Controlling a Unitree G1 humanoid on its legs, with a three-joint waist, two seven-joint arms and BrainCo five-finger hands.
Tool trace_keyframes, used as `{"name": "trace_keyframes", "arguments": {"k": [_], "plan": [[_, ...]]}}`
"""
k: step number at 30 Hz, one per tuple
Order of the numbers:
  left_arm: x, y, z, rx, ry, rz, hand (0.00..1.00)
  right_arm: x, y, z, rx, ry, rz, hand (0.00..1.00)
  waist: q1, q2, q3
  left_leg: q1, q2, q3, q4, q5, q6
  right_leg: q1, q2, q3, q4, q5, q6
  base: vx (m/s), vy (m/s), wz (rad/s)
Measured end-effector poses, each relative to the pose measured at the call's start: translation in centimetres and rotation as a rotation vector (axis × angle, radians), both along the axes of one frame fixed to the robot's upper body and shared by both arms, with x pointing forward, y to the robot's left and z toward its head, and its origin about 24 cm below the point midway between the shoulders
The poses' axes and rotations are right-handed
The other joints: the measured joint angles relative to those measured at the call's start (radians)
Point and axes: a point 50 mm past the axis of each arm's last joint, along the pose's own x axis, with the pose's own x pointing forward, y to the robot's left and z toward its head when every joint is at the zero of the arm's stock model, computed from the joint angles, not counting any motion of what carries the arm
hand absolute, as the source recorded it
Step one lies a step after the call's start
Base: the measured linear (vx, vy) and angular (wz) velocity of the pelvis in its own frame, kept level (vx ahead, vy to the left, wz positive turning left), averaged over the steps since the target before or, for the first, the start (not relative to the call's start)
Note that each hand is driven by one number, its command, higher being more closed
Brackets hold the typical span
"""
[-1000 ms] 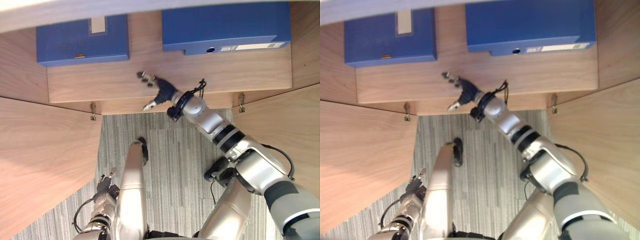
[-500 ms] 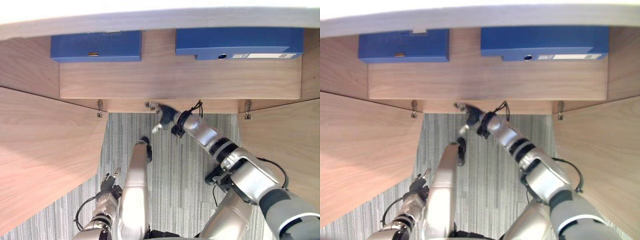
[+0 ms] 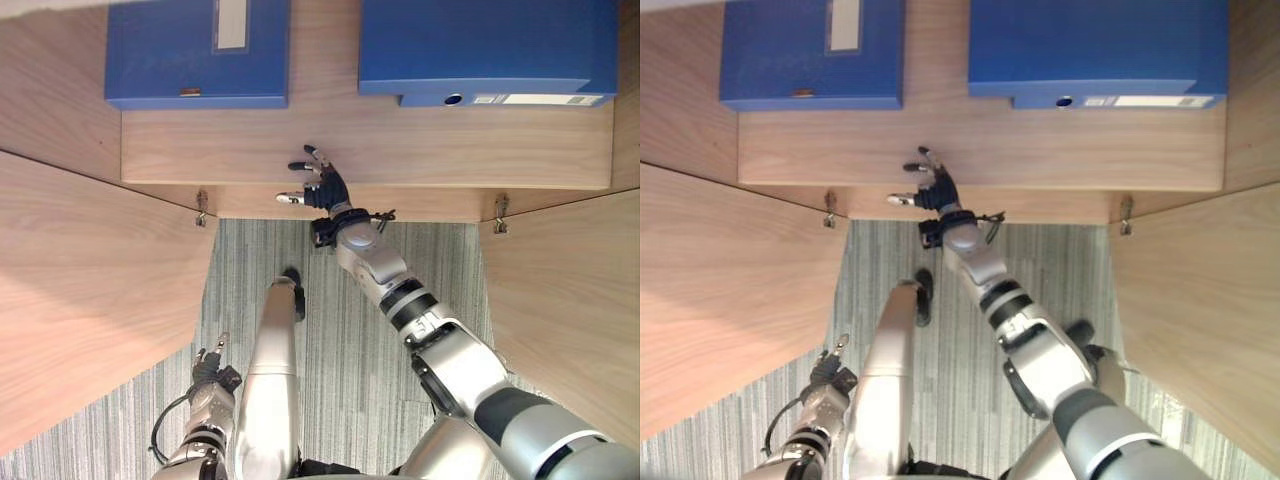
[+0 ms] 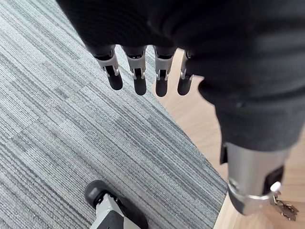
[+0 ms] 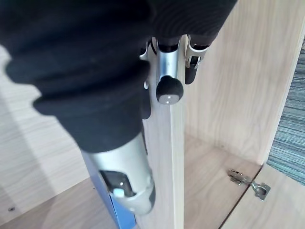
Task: Walk over to the cabinet, pick up the folder, carry it to the office cabinet, place the folder inside the office cabinet, then close the office cabinet door
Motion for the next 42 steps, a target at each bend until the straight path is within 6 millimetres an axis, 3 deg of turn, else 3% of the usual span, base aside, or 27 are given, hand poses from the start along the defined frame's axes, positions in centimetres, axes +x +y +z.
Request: {"name": "trace_keyframes", "arguments": {"k": [7, 11, 15, 18, 21, 27, 30, 34, 37, 40, 42], "plan": [[-0.5, -0.8, -0.5, -0.040, 0.012, 0.026, 0.00, 0.0, 0.3, 0.8, -0.021, -0.030, 0.017, 0.00, 0.003, 0.021, 0.001, -0.025, 0.012, 0.004, 0.002, 0.016, -0.007, -0.033, 0.004, 0.007, 0.010, 0.006, -0.010, 0.00, -0.032, -0.02], [-0.7, -0.6, -0.6, -0.051, 0.015, 0.046, 0.00, -1.2, 1.7, 0.6, -0.235, -0.122, 0.187, 0.00, -0.006, 0.021, 0.001, -0.030, 0.019, 0.005, 0.002, 0.017, -0.007, -0.036, 0.013, 0.007, 0.006, 0.006, -0.010, 0.04, -0.022, -0.04], [-0.9, -0.4, -0.8, -0.052, 0.024, 0.033, 0.00, -5.9, 6.3, 1.8, -0.483, -0.347, 0.611, 0.00, -0.031, 0.020, 0.001, -0.028, 0.021, 0.008, 0.001, 0.016, -0.005, -0.036, 0.019, 0.008, 0.004, 0.012, -0.016, 0.07, -0.010, 0.00], [-0.8, -0.4, -0.8, -0.051, 0.020, 0.020, 0.00, -8.6, 8.2, 0.8, -0.596, -0.392, 0.847, 0.00, -0.033, 0.018, 0.001, -0.012, 0.022, 0.015, -0.004, 0.015, -0.006, -0.026, 0.020, 0.011, -0.003, 0.011, -0.015, 0.08, -0.005, -0.01], [-0.8, 0.3, -0.7, -0.029, 0.023, 0.017, 0.00, -8.9, 7.7, -1.2, -0.715, -0.365, 0.927, 0.00, -0.033, 0.007, 0.006, -0.006, 0.027, 0.018, -0.008, 0.011, -0.012, -0.023, 0.026, 0.013, -0.008, 0.008, -0.009, 0.04, -0.004, -0.05], [-1.7, 2.1, -0.9, -0.007, 0.065, 0.047, 0.00, -8.0, 4.3, -4.6, -0.877, -0.278, 0.894, 0.00, -0.042, -0.043, 0.005, 0.028, 0.040, 0.026, -0.029, 0.011, -0.011, 0.007, 0.051, 0.012, -0.043, 0.013, -0.004, 0.02, 0.005, -0.09], [-1.8, 3.1, -0.8, 0.018, 0.070, 0.044, 0.00, -8.3, 3.9, -3.8, -0.831, -0.302, 0.881, 0.00, -0.050, -0.061, 0.003, 0.036, 0.042, 0.030, -0.044, 0.013, -0.012, 0.011, 0.060, 0.011, -0.056, 0.014, -0.005, 0.04, 0.000, -0.04], [-1.9, 3.2, -0.8, 0.017, 0.075, 0.051, 0.00, -6.2, 2.1, 0.9, -0.488, -0.355, 0.628, 0.00, -0.048, -0.062, 0.004, 0.036, 0.045, 0.029, -0.043, 0.016, -0.007, 0.011, 0.064, 0.007, -0.061, 0.021, -0.013, 0.06, 0.013, -0.02], [-1.5, 2.5, -0.8, -0.009, 0.066, 0.068, 0.00, -4.2, -0.6, 5.9, -0.174, -0.463, 0.297, 0.00, -0.049, -0.063, 0.005, 0.038, 0.046, 0.029, -0.042, 0.016, -0.007, 0.018, 0.067, 0.004, -0.068, 0.027, -0.013, 0.05, 0.026, -0.01], [-1.3, 2.0, -0.8, -0.016, 0.063, 0.081, 0.00, -2.9, -2.2, 7.4, -0.009, -0.463, 0.097, 0.00, -0.048, -0.063, 0.005, 0.052, 0.046, 0.027, -0.043, 0.012, -0.010, 0.036, 0.067, -0.001, -0.073, 0.027, -0.012, 0.05, 0.028, 0.01], [-1.3, 1.9, -0.7, -0.016, 0.063, 0.084, 0.00, -2.7, -2.2, 7.5, 0.042, -0.449, 0.049, 0.00, -0.048, -0.063, 0.005, 0.053, 0.046, 0.027, -0.044, 0.009, -0.014, 0.039, 0.067, -0.004, -0.077, 0.024, -0.007, 0.04, 0.022, 0.00]]}}
